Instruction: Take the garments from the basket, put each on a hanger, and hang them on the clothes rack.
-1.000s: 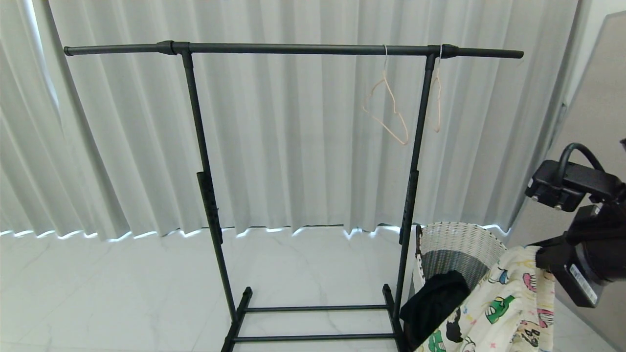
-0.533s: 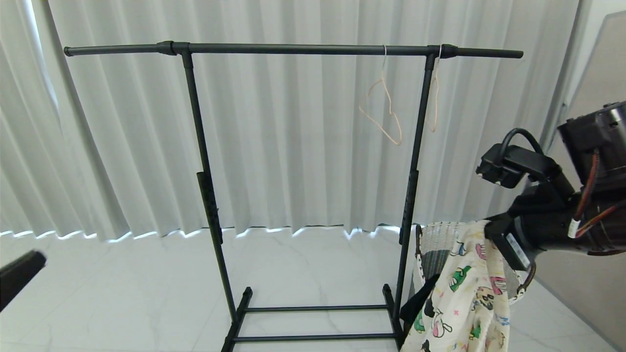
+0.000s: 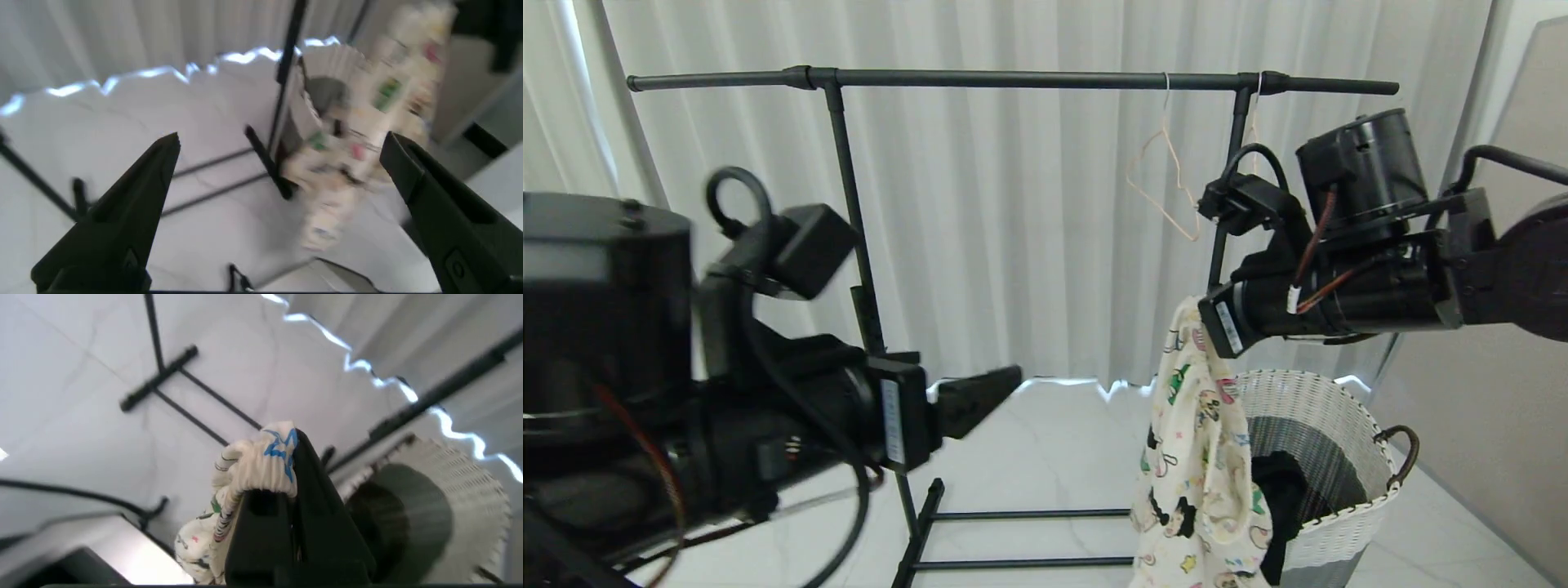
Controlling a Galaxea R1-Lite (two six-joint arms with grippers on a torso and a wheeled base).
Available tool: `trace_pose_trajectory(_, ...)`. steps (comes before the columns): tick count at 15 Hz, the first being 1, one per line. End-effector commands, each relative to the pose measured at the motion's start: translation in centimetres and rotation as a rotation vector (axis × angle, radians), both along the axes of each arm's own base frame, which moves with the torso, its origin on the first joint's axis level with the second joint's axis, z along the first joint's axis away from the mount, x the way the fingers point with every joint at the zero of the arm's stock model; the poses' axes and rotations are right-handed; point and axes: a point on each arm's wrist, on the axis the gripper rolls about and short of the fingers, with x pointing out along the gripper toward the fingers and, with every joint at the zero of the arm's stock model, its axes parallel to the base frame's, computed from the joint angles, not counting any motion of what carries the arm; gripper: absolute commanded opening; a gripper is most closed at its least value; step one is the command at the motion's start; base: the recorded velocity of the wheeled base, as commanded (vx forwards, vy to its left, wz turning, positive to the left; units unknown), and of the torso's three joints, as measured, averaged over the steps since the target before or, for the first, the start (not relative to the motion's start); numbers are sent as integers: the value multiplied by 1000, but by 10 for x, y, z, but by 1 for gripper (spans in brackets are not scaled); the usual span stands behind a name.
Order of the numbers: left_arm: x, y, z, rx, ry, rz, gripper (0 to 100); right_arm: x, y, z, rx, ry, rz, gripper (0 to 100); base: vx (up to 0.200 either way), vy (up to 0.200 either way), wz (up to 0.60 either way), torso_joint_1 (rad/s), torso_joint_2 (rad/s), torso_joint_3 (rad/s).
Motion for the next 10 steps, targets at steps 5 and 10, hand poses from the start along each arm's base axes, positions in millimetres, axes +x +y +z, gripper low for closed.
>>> trace_pose_trajectory(5,0,-72,-51,98,168,-65,100,-5,49,4,35,-19,107,0,0,0,0,0,0,0)
trace_pose_trajectory(10,29,-75,-78,141,211,16,100,-28,64,12,58,-30,196,0,0,0,0,0,0,0)
